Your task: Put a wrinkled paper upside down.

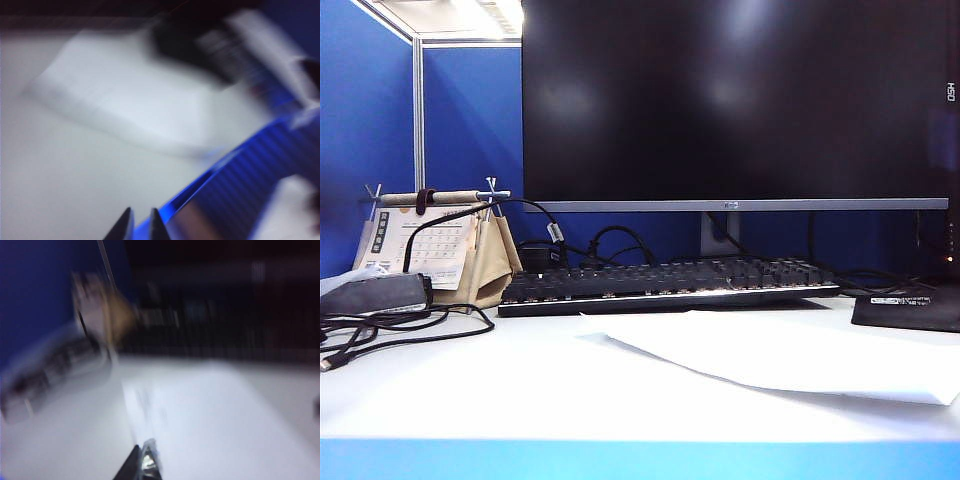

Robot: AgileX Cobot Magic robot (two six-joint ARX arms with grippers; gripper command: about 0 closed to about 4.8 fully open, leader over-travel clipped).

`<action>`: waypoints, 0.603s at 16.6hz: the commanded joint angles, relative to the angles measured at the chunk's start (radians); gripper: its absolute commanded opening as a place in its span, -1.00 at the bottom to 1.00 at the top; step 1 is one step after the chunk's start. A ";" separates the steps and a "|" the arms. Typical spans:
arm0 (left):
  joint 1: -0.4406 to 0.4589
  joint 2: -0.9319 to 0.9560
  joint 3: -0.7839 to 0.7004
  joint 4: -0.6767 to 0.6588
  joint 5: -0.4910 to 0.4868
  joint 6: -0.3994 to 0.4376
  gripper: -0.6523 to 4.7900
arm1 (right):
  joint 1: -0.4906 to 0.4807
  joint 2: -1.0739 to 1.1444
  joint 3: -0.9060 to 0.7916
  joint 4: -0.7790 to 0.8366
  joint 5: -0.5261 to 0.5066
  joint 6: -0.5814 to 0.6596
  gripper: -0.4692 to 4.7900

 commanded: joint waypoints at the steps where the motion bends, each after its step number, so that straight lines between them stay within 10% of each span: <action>1: 0.000 0.002 0.075 0.169 0.027 -0.121 -0.57 | -0.013 0.012 0.140 0.060 0.064 -0.051 -0.71; 4: 0.000 0.108 0.217 0.029 -0.088 -0.191 -0.37 | -0.046 0.104 0.264 -0.023 0.076 -0.098 -0.60; 5: 0.000 0.251 0.309 -0.010 -0.089 -0.209 0.47 | -0.069 0.181 0.301 -0.068 0.058 -0.098 -0.60; 6: 0.001 0.388 0.382 -0.026 -0.103 -0.274 0.83 | -0.082 0.244 0.312 -0.068 0.038 -0.098 -0.56; 10: 0.001 0.772 0.536 0.121 -0.055 -0.410 1.00 | -0.083 0.341 0.314 -0.048 -0.018 -0.098 -0.53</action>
